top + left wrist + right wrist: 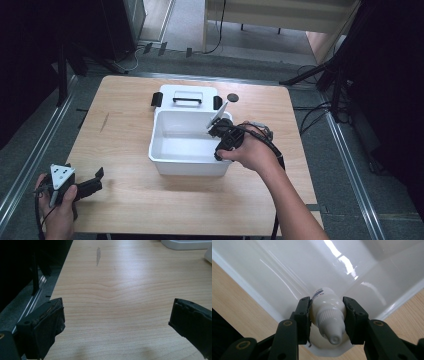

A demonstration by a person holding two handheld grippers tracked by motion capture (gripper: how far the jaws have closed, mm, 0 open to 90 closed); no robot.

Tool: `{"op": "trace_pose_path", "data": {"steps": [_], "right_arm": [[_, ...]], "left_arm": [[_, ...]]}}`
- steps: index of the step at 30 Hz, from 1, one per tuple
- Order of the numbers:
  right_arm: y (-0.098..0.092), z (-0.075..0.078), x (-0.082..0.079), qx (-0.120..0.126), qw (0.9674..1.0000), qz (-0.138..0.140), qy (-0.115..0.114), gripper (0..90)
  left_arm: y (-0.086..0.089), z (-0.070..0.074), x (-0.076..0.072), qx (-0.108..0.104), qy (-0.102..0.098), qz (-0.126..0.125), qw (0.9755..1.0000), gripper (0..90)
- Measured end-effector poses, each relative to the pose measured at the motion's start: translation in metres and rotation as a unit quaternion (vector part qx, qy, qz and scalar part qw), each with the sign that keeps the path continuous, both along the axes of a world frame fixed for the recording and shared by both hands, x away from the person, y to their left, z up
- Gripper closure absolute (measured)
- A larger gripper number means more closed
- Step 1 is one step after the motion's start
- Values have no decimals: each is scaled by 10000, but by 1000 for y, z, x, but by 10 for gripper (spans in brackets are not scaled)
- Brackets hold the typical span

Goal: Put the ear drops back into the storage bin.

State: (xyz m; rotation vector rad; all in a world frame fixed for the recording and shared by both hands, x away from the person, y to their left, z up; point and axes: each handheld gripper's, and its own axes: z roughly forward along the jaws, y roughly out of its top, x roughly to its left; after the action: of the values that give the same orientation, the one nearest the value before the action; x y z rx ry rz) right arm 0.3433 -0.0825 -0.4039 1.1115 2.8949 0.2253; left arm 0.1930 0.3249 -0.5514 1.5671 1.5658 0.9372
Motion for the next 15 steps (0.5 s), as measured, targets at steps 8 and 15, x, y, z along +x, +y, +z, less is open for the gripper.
{"op": "trace_pose_path", "data": {"steps": [8,15], "right_arm": [[5,-12,1,-130,9999,31,44,603],[10,-19,4,-114,9998,-32,154,602]], "left_arm": [[0,0,0,13,-3,-11,10000,3],[0,0,0,13,1,-19,10000,2]]}}
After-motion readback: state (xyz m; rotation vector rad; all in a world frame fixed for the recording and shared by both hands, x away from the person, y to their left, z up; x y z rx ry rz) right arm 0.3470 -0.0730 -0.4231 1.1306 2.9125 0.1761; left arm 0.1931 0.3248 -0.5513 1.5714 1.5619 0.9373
